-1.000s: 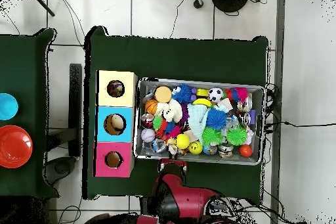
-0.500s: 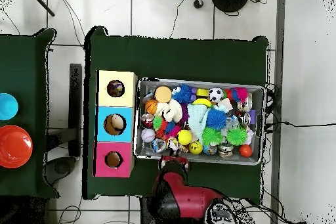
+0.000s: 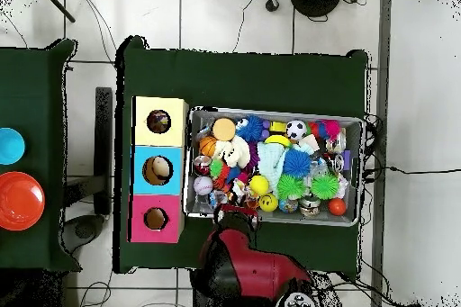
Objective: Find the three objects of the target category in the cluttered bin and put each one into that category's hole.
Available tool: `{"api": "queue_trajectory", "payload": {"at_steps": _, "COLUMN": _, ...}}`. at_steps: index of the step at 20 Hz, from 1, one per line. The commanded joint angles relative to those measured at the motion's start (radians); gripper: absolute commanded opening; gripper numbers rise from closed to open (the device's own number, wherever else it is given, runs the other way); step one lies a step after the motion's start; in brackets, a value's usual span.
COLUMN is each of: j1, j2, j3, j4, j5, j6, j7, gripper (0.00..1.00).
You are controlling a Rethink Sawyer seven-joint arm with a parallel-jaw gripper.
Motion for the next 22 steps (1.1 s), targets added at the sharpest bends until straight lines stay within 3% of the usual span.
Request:
{"api": "queue_trajectory", "payload": {"at_steps": 1, "j1": 0.005, "j2": -0.113, "j3": 0.093, "j4": 0.017, "j5": 0.078, "j6": 0.155, "j7": 0.198, "gripper": 0.00}}
{"api": "queue_trajectory", "payload": {"at_steps": 12, "j1": 0.070, "j2": -0.219, "j3": 0.105, "j4": 0.026, "j5": 0.176, "j6": 0.286, "j7": 0.219, "gripper": 0.00}}
{"api": "queue_trajectory", "payload": {"at_steps": 22, "j1": 0.165, "j2": -0.188, "j3": 0.065, "j4": -0.042, "j5": 0.306, "j6": 0.331, "j7": 0.219, "gripper": 0.00}}
